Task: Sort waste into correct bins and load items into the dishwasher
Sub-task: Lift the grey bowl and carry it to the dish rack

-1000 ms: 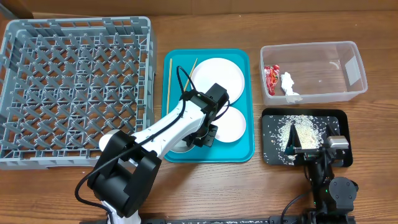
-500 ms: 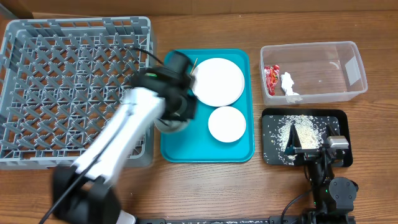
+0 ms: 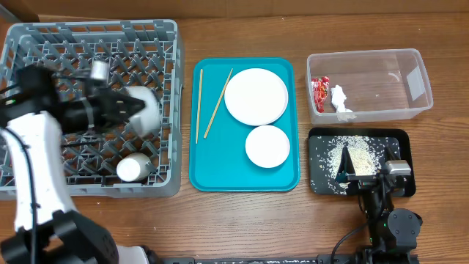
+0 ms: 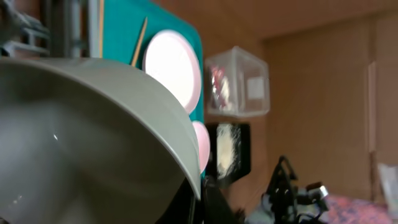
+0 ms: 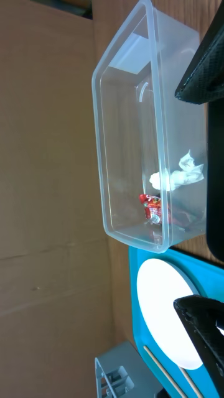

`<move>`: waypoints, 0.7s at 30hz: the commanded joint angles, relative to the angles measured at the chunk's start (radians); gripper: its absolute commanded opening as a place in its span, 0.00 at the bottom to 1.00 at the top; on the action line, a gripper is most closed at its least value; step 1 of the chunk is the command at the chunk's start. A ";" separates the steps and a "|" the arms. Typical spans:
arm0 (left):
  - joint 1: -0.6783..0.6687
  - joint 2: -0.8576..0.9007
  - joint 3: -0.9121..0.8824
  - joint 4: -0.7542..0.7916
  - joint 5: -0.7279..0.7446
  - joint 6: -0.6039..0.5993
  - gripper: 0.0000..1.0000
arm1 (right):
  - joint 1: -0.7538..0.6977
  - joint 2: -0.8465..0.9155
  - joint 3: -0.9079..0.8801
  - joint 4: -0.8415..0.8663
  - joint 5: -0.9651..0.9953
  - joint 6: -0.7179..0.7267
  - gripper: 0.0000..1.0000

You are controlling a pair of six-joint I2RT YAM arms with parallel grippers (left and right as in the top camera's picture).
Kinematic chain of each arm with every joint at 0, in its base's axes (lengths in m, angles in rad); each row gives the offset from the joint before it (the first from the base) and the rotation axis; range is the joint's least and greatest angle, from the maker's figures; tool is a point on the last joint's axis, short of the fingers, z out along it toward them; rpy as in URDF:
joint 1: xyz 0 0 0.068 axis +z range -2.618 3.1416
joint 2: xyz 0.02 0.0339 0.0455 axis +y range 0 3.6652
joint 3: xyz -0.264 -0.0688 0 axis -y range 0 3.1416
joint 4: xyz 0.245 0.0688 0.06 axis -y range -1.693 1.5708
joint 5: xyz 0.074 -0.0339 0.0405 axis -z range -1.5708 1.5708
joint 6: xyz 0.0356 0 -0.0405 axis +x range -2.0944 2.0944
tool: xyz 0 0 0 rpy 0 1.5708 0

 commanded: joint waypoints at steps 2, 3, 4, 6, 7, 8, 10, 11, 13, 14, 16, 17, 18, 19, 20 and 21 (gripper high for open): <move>0.113 0.089 0.005 0.001 0.236 0.140 0.04 | -0.003 -0.011 -0.010 0.004 -0.001 -0.003 1.00; 0.135 0.106 0.005 0.002 0.262 0.148 0.04 | -0.003 -0.011 -0.010 0.004 0.000 -0.004 1.00; 0.158 0.123 0.005 0.003 0.287 0.153 0.04 | -0.003 -0.011 -0.010 0.004 -0.001 -0.004 1.00; 0.200 0.154 0.005 0.019 0.329 0.153 0.04 | -0.003 -0.011 -0.010 0.004 -0.001 -0.004 1.00; 0.220 0.169 0.005 0.032 0.351 0.152 0.04 | -0.003 -0.011 -0.010 0.004 -0.001 -0.004 1.00; 0.238 0.182 0.005 0.045 0.370 0.152 0.04 | -0.003 -0.011 -0.010 0.004 -0.001 -0.004 1.00; 0.267 0.206 0.005 0.072 0.414 0.152 0.04 | -0.003 -0.011 -0.010 0.004 -0.001 -0.004 1.00; 0.277 0.218 0.005 0.085 0.429 0.152 0.04 | -0.003 -0.011 -0.010 0.004 -0.001 -0.004 1.00; 0.288 0.234 0.005 0.118 0.432 0.152 0.04 | -0.003 -0.011 -0.010 0.004 0.000 -0.004 1.00; 0.292 0.241 0.005 0.136 0.432 0.152 0.04 | -0.003 -0.011 -0.010 0.004 0.000 -0.004 1.00; 0.293 0.254 0.005 0.162 0.441 0.136 0.04 | -0.003 -0.011 -0.010 0.004 0.000 -0.003 1.00; 0.293 0.260 0.005 0.185 0.451 0.123 0.04 | -0.003 -0.011 -0.010 0.004 -0.001 -0.004 1.00; 0.293 0.262 0.005 0.204 0.468 0.122 0.04 | -0.003 -0.011 -0.010 0.004 -0.001 -0.004 1.00; 0.293 0.262 0.005 0.223 0.484 0.119 0.04 | -0.003 -0.011 -0.010 0.004 0.000 -0.003 1.00; 0.292 0.262 0.005 0.243 0.494 0.105 0.04 | -0.003 -0.011 -0.010 0.004 -0.001 -0.004 1.00; 0.292 0.262 0.005 0.265 0.500 0.084 0.04 | -0.003 -0.011 -0.010 0.004 -0.001 -0.004 1.00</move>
